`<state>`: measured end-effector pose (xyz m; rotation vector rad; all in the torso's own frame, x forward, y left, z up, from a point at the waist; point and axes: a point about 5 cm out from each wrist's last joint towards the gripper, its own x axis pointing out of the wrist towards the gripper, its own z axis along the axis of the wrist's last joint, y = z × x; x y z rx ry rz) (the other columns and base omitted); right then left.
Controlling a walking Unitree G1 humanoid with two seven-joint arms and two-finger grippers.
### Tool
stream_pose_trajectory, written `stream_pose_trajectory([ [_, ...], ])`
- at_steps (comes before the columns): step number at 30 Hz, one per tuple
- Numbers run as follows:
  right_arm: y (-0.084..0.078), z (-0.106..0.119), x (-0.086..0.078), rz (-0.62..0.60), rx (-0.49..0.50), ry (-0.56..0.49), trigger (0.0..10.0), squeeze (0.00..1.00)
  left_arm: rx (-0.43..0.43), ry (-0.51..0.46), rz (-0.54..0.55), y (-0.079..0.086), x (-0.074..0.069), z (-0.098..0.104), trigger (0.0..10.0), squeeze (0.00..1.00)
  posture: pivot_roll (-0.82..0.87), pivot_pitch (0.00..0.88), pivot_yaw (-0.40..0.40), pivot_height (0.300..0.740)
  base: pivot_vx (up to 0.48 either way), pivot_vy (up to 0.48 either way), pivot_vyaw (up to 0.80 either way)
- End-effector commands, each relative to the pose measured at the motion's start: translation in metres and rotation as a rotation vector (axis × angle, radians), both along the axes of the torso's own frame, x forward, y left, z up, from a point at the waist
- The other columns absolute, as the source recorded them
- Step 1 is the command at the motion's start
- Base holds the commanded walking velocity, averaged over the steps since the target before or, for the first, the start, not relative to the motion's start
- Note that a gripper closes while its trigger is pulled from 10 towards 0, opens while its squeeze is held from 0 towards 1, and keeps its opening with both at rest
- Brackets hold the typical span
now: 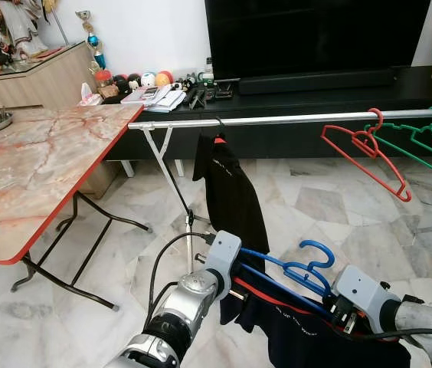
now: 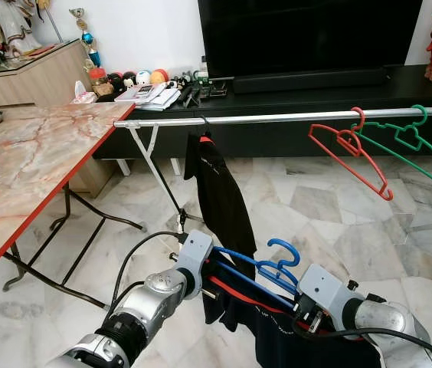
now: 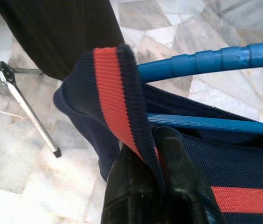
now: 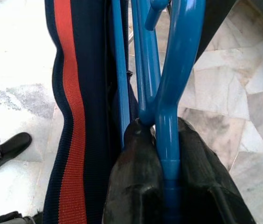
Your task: Hang hanger
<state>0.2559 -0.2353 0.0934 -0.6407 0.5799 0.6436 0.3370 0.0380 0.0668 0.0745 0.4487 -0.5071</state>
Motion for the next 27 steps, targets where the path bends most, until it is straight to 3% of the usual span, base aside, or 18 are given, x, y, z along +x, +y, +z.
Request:
stream_pose_trajectory([
  [1, 0.000, 0.002, 0.001, 0.010, -0.019, -0.020, 10.0, 0.00, -0.049, -0.010, 0.051, 0.010, 0.005, 0.005, 0.0, 0.00, -0.06, 0.000, 0.127, 0.740, 0.000, 0.000, 0.00],
  [4, -0.007, -0.002, -0.003, -0.011, -0.041, 0.002, 10.0, 0.00, -0.040, -0.042, 0.106, 0.019, 0.011, 0.012, 0.0, 0.00, -0.06, 0.000, 0.126, 0.740, 0.000, 0.000, 0.00],
  [5, -0.013, -0.005, -0.006, -0.028, -0.071, 0.018, 10.0, 0.00, -0.017, -0.038, 0.189, 0.031, 0.015, 0.011, 0.0, 0.00, -0.06, 0.000, 0.126, 0.740, 0.000, 0.000, 0.00],
  [8, -0.018, -0.006, -0.008, -0.042, -0.092, 0.024, 10.0, 0.00, -0.002, -0.037, 0.248, 0.041, 0.017, 0.011, 0.0, 0.00, -0.06, 0.000, 0.127, 0.740, 0.000, 0.000, 0.00],
  [10, -0.020, -0.005, -0.010, -0.045, -0.089, 0.031, 10.0, 0.00, -0.008, -0.036, 0.354, 0.054, 0.019, 0.009, 0.0, 0.00, -0.07, 0.000, 0.127, 0.740, 0.000, 0.000, 0.00],
  [20, -0.022, 0.007, -0.015, -0.020, 0.012, 0.029, 10.0, 0.00, 0.022, -0.012, 0.439, 0.062, 0.018, 0.003, 0.0, 0.00, -0.07, 0.000, 0.126, 0.740, 0.000, 0.000, 0.00],
  [22, -0.017, 0.011, -0.025, 0.053, 0.079, 0.067, 10.0, 0.00, 0.026, -0.010, 0.463, 0.066, 0.018, 0.002, 0.0, 0.00, -0.07, 0.000, 0.126, 0.740, 0.000, 0.000, 0.00],
  [27, -0.015, 0.011, -0.045, 0.156, 0.122, 0.174, 10.0, 0.00, 0.028, -0.004, 0.473, 0.067, 0.018, 0.002, 0.0, 0.00, -0.07, 0.000, 0.126, 0.740, 0.000, 0.000, 0.00],
])
